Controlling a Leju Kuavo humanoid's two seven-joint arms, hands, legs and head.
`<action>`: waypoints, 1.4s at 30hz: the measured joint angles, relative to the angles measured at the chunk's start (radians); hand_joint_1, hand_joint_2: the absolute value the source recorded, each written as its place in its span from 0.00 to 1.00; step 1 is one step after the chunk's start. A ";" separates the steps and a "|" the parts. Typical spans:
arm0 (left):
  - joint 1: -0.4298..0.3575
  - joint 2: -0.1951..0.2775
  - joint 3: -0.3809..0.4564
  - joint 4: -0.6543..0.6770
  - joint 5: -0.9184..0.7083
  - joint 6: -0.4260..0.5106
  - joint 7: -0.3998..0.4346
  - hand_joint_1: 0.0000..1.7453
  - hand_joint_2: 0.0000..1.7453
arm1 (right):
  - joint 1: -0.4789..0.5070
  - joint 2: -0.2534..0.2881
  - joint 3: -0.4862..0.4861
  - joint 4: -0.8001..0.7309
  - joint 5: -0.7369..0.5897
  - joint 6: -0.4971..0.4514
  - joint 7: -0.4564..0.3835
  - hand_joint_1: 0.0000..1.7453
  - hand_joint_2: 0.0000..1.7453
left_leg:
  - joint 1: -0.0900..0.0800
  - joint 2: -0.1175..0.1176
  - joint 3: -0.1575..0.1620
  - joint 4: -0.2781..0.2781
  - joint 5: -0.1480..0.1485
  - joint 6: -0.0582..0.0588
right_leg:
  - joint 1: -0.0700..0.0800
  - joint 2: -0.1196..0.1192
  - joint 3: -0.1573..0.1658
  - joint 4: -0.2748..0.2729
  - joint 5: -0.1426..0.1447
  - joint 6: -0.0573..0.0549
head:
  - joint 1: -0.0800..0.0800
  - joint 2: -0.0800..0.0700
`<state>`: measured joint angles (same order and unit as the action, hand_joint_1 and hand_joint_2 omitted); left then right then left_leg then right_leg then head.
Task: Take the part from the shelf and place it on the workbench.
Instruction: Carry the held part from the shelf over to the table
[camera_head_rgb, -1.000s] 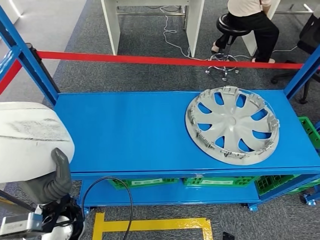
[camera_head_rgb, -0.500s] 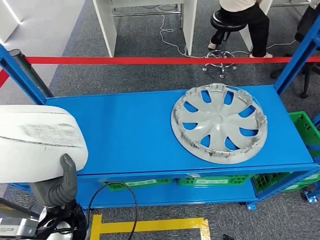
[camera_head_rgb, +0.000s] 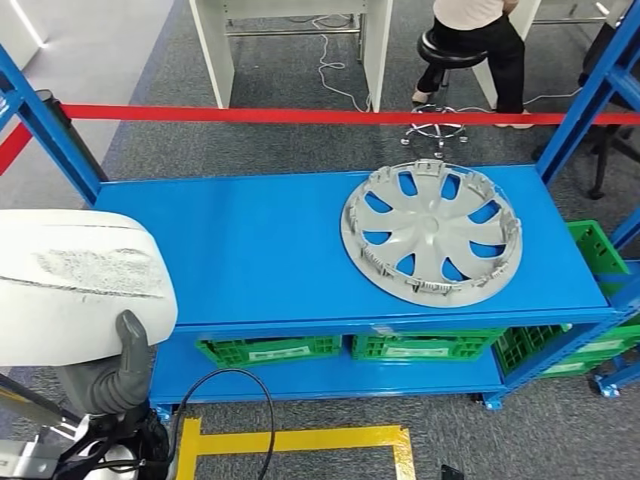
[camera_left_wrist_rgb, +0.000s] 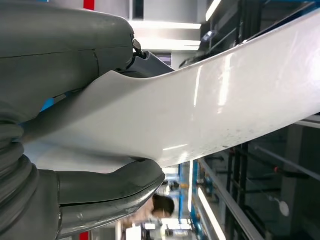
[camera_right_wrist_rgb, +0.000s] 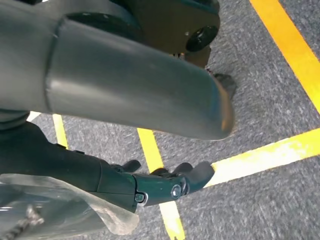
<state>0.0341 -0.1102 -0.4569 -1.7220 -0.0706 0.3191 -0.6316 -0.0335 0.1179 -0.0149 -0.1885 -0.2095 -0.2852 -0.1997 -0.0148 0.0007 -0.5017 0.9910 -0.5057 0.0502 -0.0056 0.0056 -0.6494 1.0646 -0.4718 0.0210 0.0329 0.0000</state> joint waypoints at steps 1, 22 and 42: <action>-0.001 0.000 0.000 0.000 0.008 -0.011 0.002 1.00 1.00 | 0.000 -0.001 0.000 0.000 0.002 0.000 0.000 0.00 0.00 | 0.004 0.002 -0.008 -0.007 0.013 -0.001 | -0.001 0.000 -0.012 0.034 -0.040 0.005 | 0.002 0.000; 0.049 0.006 0.027 -0.008 0.053 -0.092 -0.012 1.00 1.00 | 0.000 -0.002 0.000 0.000 0.034 0.055 -0.010 0.00 0.00 | 0.019 0.006 -0.122 0.268 -0.075 -0.055 | 0.003 -0.009 0.072 -0.041 -0.022 -0.031 | -0.003 0.000; 0.067 0.002 0.047 -0.046 0.042 -0.125 -0.018 1.00 1.00 | -0.005 -0.004 0.002 0.000 0.061 0.055 0.004 0.00 0.00 | 0.013 0.015 -0.149 0.042 0.101 -0.044 | -0.016 -0.001 0.199 -0.051 -0.120 0.029 | 0.012 0.000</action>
<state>0.1007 -0.1085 -0.4098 -1.7681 -0.0287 0.1946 -0.6499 -0.0381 0.1138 -0.0133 -0.1883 -0.1481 -0.2299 -0.1952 -0.0015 0.0157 -0.6511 1.0330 -0.4049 0.0061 -0.0219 0.0043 -0.4507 1.0139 -0.5915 0.0502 0.0446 0.0003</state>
